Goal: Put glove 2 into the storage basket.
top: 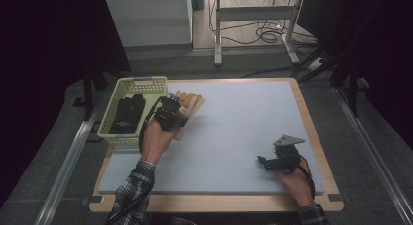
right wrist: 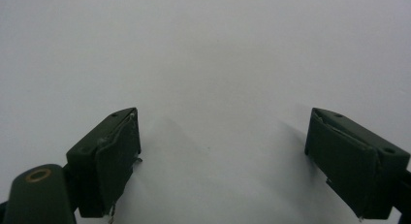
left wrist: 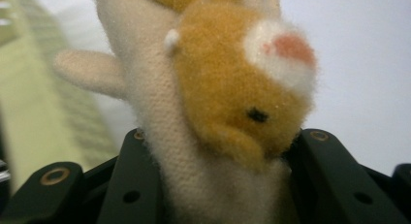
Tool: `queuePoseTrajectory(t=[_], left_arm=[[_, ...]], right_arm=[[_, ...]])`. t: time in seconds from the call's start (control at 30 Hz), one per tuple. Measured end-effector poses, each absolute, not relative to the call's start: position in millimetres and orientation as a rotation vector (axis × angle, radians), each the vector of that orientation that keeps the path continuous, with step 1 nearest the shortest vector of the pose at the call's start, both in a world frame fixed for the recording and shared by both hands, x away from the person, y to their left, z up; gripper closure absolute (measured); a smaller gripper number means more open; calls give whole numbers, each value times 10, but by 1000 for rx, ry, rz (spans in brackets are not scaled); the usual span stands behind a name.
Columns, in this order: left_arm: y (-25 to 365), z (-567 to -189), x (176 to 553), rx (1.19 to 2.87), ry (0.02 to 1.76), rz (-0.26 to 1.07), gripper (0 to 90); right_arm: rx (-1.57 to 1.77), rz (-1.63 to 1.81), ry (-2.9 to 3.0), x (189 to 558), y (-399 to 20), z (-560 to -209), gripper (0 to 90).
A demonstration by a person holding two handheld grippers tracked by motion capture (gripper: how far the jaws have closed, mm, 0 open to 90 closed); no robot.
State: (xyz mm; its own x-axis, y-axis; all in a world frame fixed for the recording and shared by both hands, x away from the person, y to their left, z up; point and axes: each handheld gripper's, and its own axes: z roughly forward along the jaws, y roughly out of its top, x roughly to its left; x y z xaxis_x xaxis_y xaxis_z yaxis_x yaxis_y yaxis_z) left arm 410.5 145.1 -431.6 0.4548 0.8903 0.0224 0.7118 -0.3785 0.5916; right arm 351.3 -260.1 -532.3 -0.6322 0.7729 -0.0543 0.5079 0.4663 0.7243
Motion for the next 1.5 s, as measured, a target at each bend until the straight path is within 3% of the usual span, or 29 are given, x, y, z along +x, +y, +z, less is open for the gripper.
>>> queuePoseTrajectory(t=[0.37,0.7,1.5], left_arm=[[2146,-4134,4210,2096,1510,547,601],[2499,-4229,4370,2067,1610,581,596],[2447,-4904,4944,2179,1700,541,566]], right_arm=[[1077,974,2342,3514,-2600,-5324,122],[1078,974,2342,3513,-2600,-5325,122],[1079,976,2342,3514,-2601,-5325,122]])
